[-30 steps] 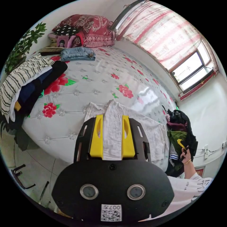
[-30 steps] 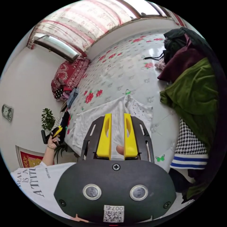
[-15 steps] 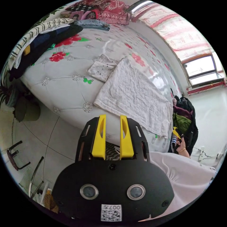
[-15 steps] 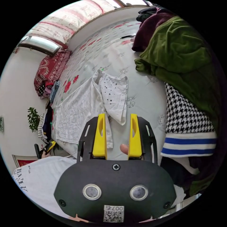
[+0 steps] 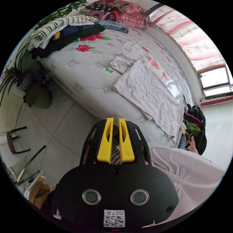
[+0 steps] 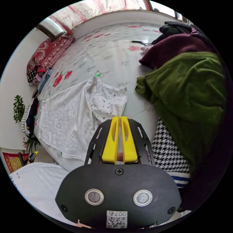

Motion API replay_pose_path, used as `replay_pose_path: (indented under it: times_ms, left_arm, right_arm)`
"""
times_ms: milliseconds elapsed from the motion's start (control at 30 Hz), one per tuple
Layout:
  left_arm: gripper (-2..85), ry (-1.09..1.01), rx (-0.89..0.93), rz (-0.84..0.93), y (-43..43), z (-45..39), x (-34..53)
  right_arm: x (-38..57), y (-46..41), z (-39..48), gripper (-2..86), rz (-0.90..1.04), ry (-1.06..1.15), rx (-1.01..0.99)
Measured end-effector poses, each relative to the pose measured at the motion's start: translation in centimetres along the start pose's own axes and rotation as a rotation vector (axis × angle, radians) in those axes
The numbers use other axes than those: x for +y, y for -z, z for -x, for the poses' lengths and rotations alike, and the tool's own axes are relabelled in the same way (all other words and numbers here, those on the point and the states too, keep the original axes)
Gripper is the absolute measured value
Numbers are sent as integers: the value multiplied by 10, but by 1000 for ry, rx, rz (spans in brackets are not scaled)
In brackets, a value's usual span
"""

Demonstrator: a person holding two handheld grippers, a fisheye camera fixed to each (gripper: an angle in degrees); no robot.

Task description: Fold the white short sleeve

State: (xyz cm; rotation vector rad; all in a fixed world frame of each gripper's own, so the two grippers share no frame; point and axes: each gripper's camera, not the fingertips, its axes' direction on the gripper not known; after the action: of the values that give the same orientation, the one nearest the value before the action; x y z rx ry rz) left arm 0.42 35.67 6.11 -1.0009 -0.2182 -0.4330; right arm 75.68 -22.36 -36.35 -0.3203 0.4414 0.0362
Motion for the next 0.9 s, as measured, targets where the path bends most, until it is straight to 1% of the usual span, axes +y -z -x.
replay_pose_path:
  times_ms: [33, 100, 167, 233, 300, 433, 500, 600, 733, 767, 833, 900]
  left_arm:
    - [45, 5, -11, -9, 2, -2, 1]
    - [47, 10, -32, -21, 5, -7, 2]
    - [49, 12, -27, -30, 5, -16, 0]
    - [51, 18, -10, -39, 5, -23, -1]
    - [52, 19, -5, -41, 4, -31, -2]
    - [58, -6, -19, 1, -3, -52, -9]
    - [60, -22, -30, 7, -3, -62, -13]
    - [61, -43, -42, -2, 1, -80, -15]
    - [60, -65, -102, 4, 4, -97, -6]
    - [59, -60, -121, 10, 4, -98, -2]
    - [58, -38, -136, 23, 3, -97, 4]
    - [56, -13, -143, 38, 3, -94, 8]
  right_arm:
    - [-11, 12, -7, 4, -43, 6, 6]
    - [-25, 20, -18, 7, -71, -15, 21]
    - [-34, 16, -29, 14, -44, -45, 7]
    - [-32, 8, -35, 31, -48, -45, -121]
    - [-27, 2, -27, 42, -88, -17, -200]
    - [-42, -31, 2, 69, -45, 43, -309]
    - [-54, -45, 16, 75, -29, 70, -325]
    - [-78, -67, 39, 77, -9, 124, -297]
    - [-101, -98, 58, 68, 34, 177, -269]
    - [-107, -111, 62, 61, 58, 190, -237]
    - [-115, -135, 62, 38, 112, 187, -110]
    - [-117, -143, 53, 21, 125, 197, -80]
